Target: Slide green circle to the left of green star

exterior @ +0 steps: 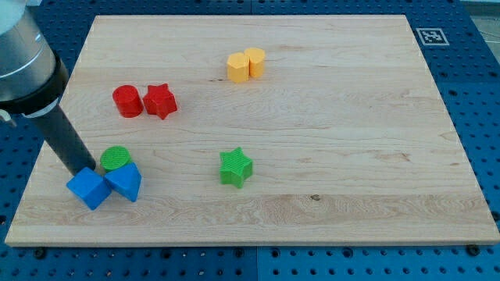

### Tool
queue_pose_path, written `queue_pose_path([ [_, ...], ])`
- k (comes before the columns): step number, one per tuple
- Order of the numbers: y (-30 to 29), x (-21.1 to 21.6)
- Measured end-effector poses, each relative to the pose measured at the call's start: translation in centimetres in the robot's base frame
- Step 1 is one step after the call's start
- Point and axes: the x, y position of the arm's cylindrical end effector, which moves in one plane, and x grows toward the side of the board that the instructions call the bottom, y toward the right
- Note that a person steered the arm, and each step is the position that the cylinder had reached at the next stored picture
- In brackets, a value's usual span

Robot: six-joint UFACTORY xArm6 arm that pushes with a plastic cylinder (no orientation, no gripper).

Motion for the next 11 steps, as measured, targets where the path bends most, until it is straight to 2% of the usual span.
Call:
queue_pose_path([
  [2, 0.0, 0.5],
  [4, 3.1, 0.4],
  [6, 7.4, -2.5],
  [8, 9.7, -3.5],
  [11, 14.0, -1.5],
])
